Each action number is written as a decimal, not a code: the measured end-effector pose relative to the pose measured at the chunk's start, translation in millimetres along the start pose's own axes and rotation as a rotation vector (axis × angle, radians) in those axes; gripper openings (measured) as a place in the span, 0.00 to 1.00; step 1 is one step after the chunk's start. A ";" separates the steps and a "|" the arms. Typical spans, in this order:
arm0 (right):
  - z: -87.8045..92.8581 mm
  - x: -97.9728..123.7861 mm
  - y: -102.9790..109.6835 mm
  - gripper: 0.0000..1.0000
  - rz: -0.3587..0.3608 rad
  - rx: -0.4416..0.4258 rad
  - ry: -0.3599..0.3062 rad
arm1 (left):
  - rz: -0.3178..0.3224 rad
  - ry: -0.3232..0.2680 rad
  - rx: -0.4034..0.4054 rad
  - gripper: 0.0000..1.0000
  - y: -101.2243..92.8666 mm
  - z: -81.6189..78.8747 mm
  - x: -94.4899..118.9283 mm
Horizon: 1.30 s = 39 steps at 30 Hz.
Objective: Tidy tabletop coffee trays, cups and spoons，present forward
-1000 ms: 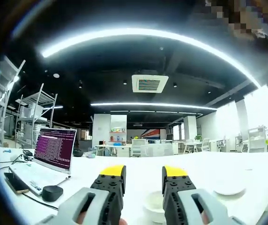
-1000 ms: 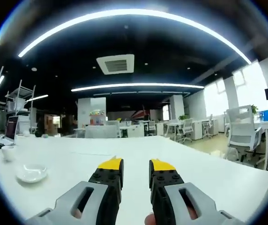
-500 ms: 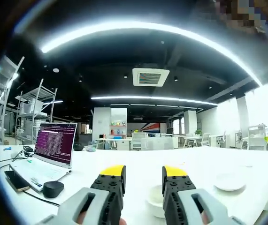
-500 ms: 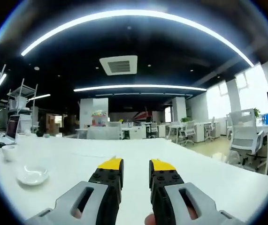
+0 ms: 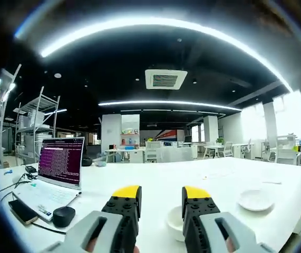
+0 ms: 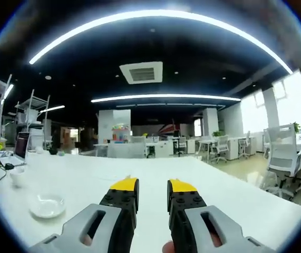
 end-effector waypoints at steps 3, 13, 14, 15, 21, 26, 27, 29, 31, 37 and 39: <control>-10.1 -7.5 14.5 0.22 -0.065 -0.043 0.011 | 0.026 0.027 -0.015 0.32 1.7 -4.2 -1.3; -31.5 -38.1 68.3 0.22 -0.242 0.040 0.074 | 0.088 0.119 -0.051 0.32 11.2 -15.6 -8.2; -32.6 -41.4 74.6 0.23 -0.263 0.054 0.080 | 0.102 0.131 -0.054 0.32 11.7 -16.8 -8.9; -33.2 -44.6 81.3 0.23 -0.279 0.067 0.088 | 0.107 0.135 -0.057 0.32 11.7 -17.0 -9.1; -44.4 -59.4 120.0 0.23 -0.372 0.063 0.098 | 0.153 0.199 -0.048 0.32 15.8 -16.3 -13.2; -49.7 -72.5 157.6 0.23 -0.435 0.120 0.124 | 0.178 0.230 -0.070 0.32 18.8 -19.2 -14.6; -50.3 -75.9 164.1 0.23 -0.445 0.131 0.123 | 0.183 0.232 -0.072 0.32 19.5 -19.7 -15.2; -49.5 -80.9 177.8 0.22 -0.468 0.142 0.138 | 0.190 0.251 -0.060 0.32 22.8 -19.5 -18.6; -48.1 -86.9 196.0 0.23 -0.502 0.133 0.166 | 0.197 0.275 -0.056 0.32 25.0 -18.1 -22.0; -43.1 -105.5 254.5 0.25 -0.600 0.169 0.239 | 0.253 0.347 -0.037 0.33 20.4 -13.3 -30.0; -41.1 -111.1 271.9 0.24 -0.629 0.180 0.258 | 0.256 0.358 -0.043 0.33 19.2 -12.8 -32.5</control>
Point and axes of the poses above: the point that each gripper's makers call its tool centre point, and the gripper's own axes: x roughly backward along the fingers, y roughly to its left, z roughly out of its underside, the point moved 7 cm from there along x, roughly backward along the fingers, and after that the axes turned 8 degrees about -x, right-handed, at the moved point
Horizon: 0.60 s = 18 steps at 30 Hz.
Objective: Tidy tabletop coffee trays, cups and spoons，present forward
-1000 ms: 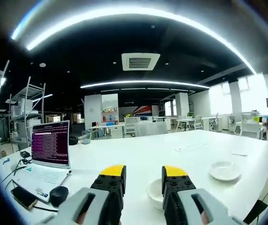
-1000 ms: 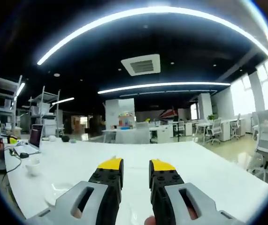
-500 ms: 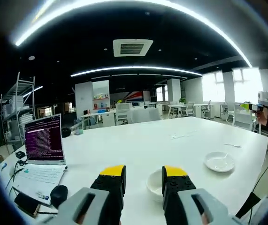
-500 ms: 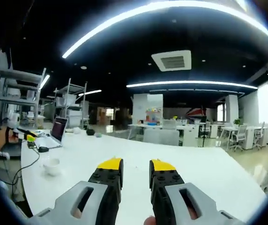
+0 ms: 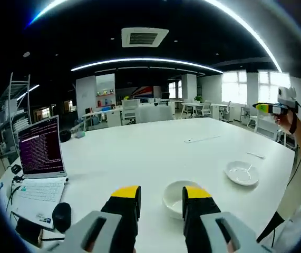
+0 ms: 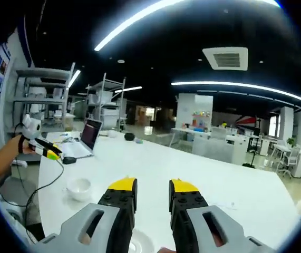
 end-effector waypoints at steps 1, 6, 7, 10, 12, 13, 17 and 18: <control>-1.1 -7.4 5.4 0.24 -0.023 0.005 0.013 | 0.002 0.002 0.004 0.33 0.3 -1.0 -1.3; -4.7 -37.1 24.9 0.24 -0.086 0.017 0.073 | 0.013 0.047 0.003 0.33 2.0 -2.6 -5.6; -4.9 -43.3 29.8 0.24 -0.101 0.021 0.089 | 0.024 0.064 0.001 0.33 1.4 -2.1 -6.6; -3.9 -64.8 47.8 0.23 -0.158 0.029 0.144 | 0.039 0.104 0.002 0.34 1.0 -1.7 -11.1; -1.5 -75.2 58.1 0.23 -0.188 0.029 0.187 | 0.063 0.126 0.013 0.34 -0.1 -1.1 -15.2; -0.7 -81.9 63.4 0.23 -0.198 0.034 0.198 | 0.069 0.134 0.015 0.34 0.0 -0.6 -16.7; 9.7 -105.8 85.1 0.22 -0.242 0.038 0.286 | 0.083 0.174 0.041 0.35 -2.3 2.4 -24.7; 13.5 -110.0 91.0 0.22 -0.259 0.035 0.316 | 0.086 0.173 0.043 0.35 -3.6 2.5 -26.2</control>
Point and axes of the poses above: the point that each gripper's makers call its tool centre point, and the gripper's own axes: x roughly backward along the fingers, y roughly to its left, z roughly out of its underside, the point moved 7 cm from there along x, roughly backward along the fingers, and after that the axes turned 8 degrees about -x, right-handed, at the moved point
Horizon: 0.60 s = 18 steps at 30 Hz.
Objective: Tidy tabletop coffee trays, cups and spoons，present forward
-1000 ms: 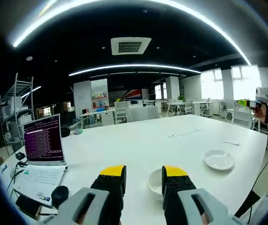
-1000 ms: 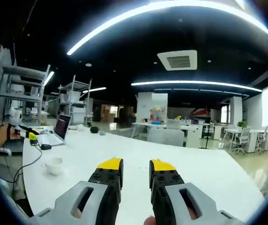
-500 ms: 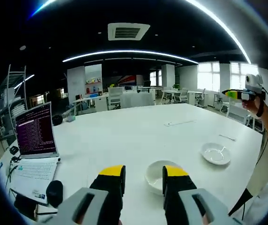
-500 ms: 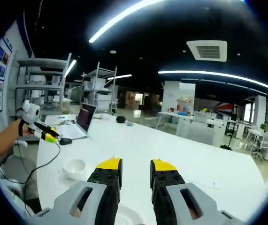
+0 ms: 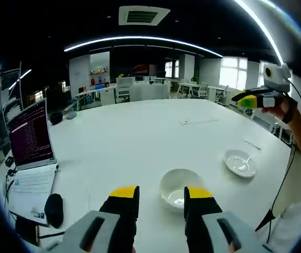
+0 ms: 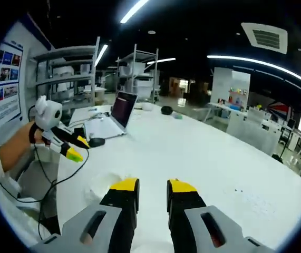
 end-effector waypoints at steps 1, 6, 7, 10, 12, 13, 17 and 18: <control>1.7 -6.6 3.7 0.21 -0.013 -0.003 0.031 | 0.006 0.003 0.007 0.35 -0.7 0.2 -2.1; 3.3 -38.1 19.4 0.19 -0.058 -0.009 0.168 | 0.033 0.049 0.034 0.35 -2.3 2.2 -14.6; 3.8 -41.7 21.6 0.19 -0.072 -0.022 0.186 | 0.033 0.057 0.038 0.35 -1.4 2.3 -16.9; 5.0 -57.7 27.8 0.19 -0.091 -0.005 0.230 | 0.029 0.069 0.050 0.36 -3.8 0.8 -14.8; 10.4 -64.5 33.4 0.19 -0.097 0.019 0.291 | 0.049 0.088 0.050 0.36 -4.7 -0.9 -18.0; 10.7 -71.7 36.6 0.19 -0.099 0.020 0.288 | 0.054 0.102 0.045 0.36 -6.7 0.2 -18.0; 22.9 -82.0 52.2 0.19 -0.110 0.033 0.367 | 0.056 0.157 0.025 0.36 -4.8 0.3 -30.2; 25.2 -84.1 54.2 0.19 -0.114 0.038 0.388 | 0.050 0.167 0.026 0.36 -4.2 0.8 -32.7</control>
Point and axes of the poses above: the point that each gripper's makers call its tool centre point, and the gripper's own axes: x roughly backward along the fingers, y roughly to its left, z roughly out of its underside, the point moved 7 cm from there along x, roughly backward along the fingers, and after that the axes turned 8 degrees about -x, right-handed, at the moved point
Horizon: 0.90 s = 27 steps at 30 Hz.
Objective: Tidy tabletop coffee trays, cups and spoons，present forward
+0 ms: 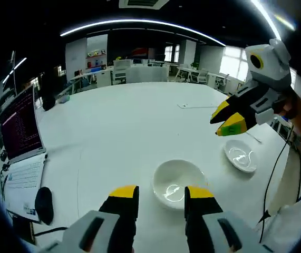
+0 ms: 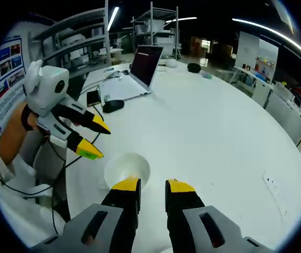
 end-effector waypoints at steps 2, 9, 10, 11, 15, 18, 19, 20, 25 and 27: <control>2.8 -12.3 5.6 0.20 -0.005 -0.006 0.042 | 0.004 0.021 0.005 0.36 -10.2 5.4 2.3; 11.7 -36.6 12.5 0.20 0.004 -0.006 0.133 | 0.004 0.077 0.011 0.36 -17.1 15.8 -6.8; 13.4 -39.1 13.3 0.19 0.008 -0.009 0.147 | 0.007 0.081 0.015 0.36 -17.7 17.2 -7.6; 15.0 -41.0 13.7 0.19 0.012 -0.008 0.163 | 0.001 0.084 0.019 0.36 -17.8 18.0 -9.1; 18.5 -49.9 12.3 0.18 0.031 0.001 0.217 | -0.012 0.109 0.005 0.36 -15.7 18.4 -17.8; 16.3 -58.1 12.6 0.18 0.034 0.014 0.242 | -0.027 0.138 -0.003 0.36 -13.0 20.3 -22.4; 16.5 -60.6 13.2 0.18 0.038 0.020 0.253 | -0.024 0.137 0.001 0.36 -15.0 19.8 -23.6; 15.5 -63.8 12.7 0.18 0.044 0.023 0.259 | -0.020 0.144 0.004 0.36 -16.4 19.8 -25.2; 15.3 -76.0 8.3 0.18 0.112 0.073 0.317 | -0.025 0.177 0.026 0.37 -18.9 20.8 -32.1; 15.8 -81.4 8.9 0.17 0.120 0.079 0.320 | -0.039 0.191 0.027 0.37 -20.0 22.3 -35.9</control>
Point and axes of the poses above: the point that each gripper's makers call its tool centre point, and the gripper's own axes: x roughly backward along the fingers, y roughly to its left, z roughly out of its underside, the point moved 7 cm from there along x, roughly backward along the fingers, and after that the axes turned 8 degrees about -x, right-handed, at the moved point
